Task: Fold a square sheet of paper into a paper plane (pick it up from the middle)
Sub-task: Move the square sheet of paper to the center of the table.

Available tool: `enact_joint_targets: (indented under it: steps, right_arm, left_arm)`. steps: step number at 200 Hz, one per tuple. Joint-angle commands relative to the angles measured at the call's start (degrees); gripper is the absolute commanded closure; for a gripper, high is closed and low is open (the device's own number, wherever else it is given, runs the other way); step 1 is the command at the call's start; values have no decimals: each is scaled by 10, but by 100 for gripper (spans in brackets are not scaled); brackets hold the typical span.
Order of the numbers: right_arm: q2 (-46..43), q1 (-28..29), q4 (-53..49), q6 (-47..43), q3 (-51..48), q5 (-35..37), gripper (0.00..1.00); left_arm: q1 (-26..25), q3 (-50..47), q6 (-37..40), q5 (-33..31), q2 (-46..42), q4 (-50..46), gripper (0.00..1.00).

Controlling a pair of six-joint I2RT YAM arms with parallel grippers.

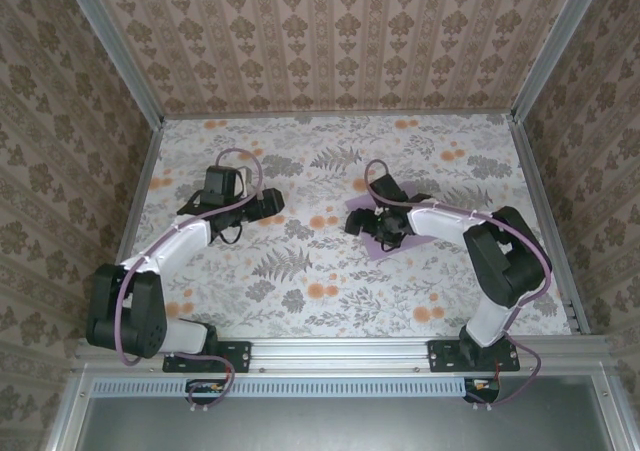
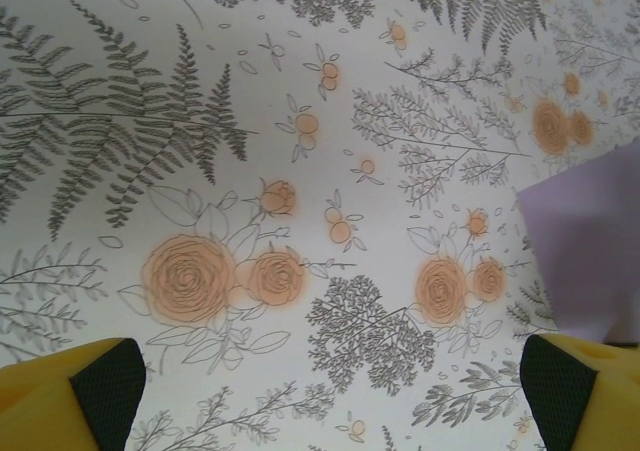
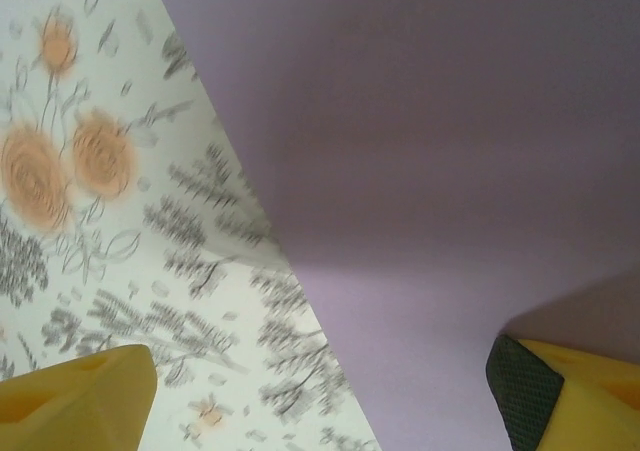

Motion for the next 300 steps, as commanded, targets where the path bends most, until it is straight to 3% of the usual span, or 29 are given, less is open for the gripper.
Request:
enact_joint_targets:
  steps: [1, 34, 54, 81, 108, 119, 146, 193, 255, 300]
  right_arm:
    - [13, 43, -39, 62, -22, 9, 10]
    - [1, 118, -31, 126, -23, 7, 10]
    - [-17, 135, -59, 114, 10, 10, 10]
    - [-47, 126, -165, -4, 90, 78, 10]
    - [5, 111, -308, -126, 182, 128, 6]
    - [32, 110, -352, -148, 212, 165, 1]
    - [87, 100, -419, -161, 276, 241, 0]
    - [146, 90, -444, -136, 327, 278, 0]
    - [181, 77, -418, -111, 327, 263, 0]
    - [206, 55, -428, -74, 317, 307, 1]
  left_arm:
    - [-7, 3, -23, 0, 6, 22, 0]
    - [-9, -7, -38, -18, 4, 24, 0]
    - [-9, -13, -50, -22, 1, 24, 0]
    - [-9, -23, -73, -14, -4, 28, 0]
    - [-9, -29, -90, 3, -8, 24, 0]
    - [-10, -29, -93, 9, -8, 22, 0]
    - [-10, -24, -97, 13, -3, 15, 0]
    - [-12, -9, -96, 4, 10, -13, 0]
    - [-25, 7, -108, 3, 32, -23, 0]
    - [-40, 17, -110, -3, 36, -32, 0]
